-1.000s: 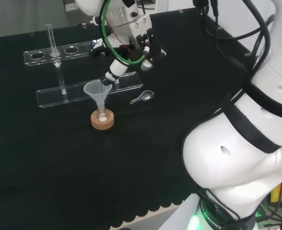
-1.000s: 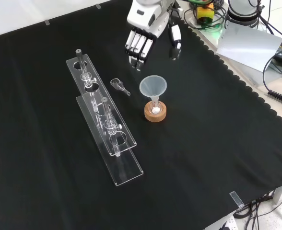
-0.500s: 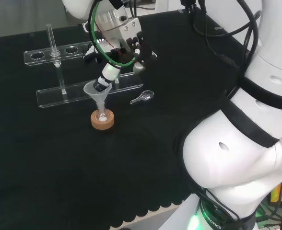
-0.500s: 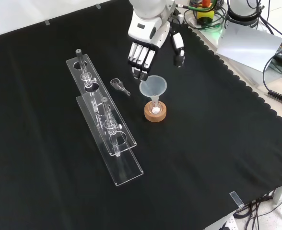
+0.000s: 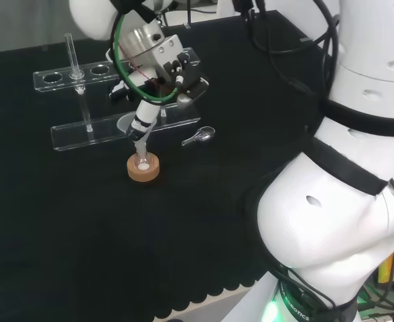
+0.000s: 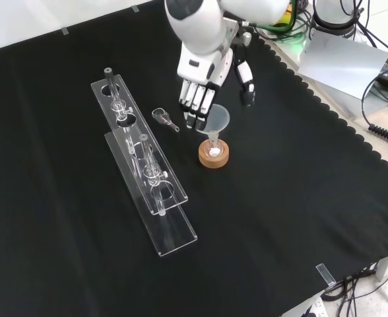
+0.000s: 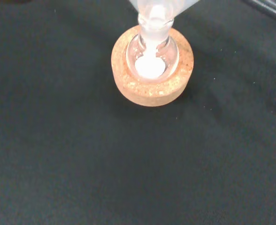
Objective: Remove the funnel from the round-bottom flask.
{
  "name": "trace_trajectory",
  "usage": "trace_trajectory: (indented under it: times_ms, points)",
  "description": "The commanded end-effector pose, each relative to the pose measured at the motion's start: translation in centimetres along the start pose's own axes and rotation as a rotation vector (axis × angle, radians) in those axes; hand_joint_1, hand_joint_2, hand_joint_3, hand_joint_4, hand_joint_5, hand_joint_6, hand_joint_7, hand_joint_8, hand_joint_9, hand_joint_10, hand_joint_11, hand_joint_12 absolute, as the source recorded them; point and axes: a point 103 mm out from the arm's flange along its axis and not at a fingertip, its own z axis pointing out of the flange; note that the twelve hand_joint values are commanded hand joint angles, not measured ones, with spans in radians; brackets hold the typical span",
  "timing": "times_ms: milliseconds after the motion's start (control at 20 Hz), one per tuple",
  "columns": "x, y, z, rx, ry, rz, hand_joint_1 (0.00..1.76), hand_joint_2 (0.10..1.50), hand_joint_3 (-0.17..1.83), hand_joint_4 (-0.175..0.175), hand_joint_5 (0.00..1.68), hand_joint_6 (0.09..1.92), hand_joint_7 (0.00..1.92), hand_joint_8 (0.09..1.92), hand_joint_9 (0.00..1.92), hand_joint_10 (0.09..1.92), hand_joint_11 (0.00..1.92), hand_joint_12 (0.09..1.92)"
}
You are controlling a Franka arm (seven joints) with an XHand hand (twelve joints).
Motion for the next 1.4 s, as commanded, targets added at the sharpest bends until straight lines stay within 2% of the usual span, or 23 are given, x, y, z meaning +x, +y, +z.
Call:
trace_trajectory:
  times_ms: [50,300,650,900,1150,1400]
  points:
    - [-0.4,0.7,0.4,0.046,-0.044,0.017,0.52,0.68,0.37,-0.007,0.0,0.09,0.0,0.14,0.04,0.94,0.35,1.49]
    - [-0.6,1.0,0.7,0.077,-0.087,0.036,0.52,0.68,0.36,0.0,0.01,0.09,0.0,0.15,0.03,0.95,0.34,1.5]
    - [-0.3,1.6,1.3,0.11,-0.148,0.03,0.62,0.7,0.37,0.012,0.06,0.09,0.0,0.21,0.1,0.94,0.33,1.51]
    - [-0.1,1.8,1.0,0.114,-0.197,0.033,0.69,0.7,0.43,0.028,0.12,0.09,0.0,0.34,0.17,0.89,0.33,1.5]
    - [0.1,1.8,0.7,0.086,-0.243,0.038,0.74,0.68,0.56,0.025,0.25,0.09,0.06,0.61,0.36,0.76,0.35,1.48]
    - [0.6,2.0,0.4,0.075,-0.304,0.048,0.78,0.69,0.61,0.016,0.4,0.09,0.19,0.64,0.6,0.61,0.4,1.43]
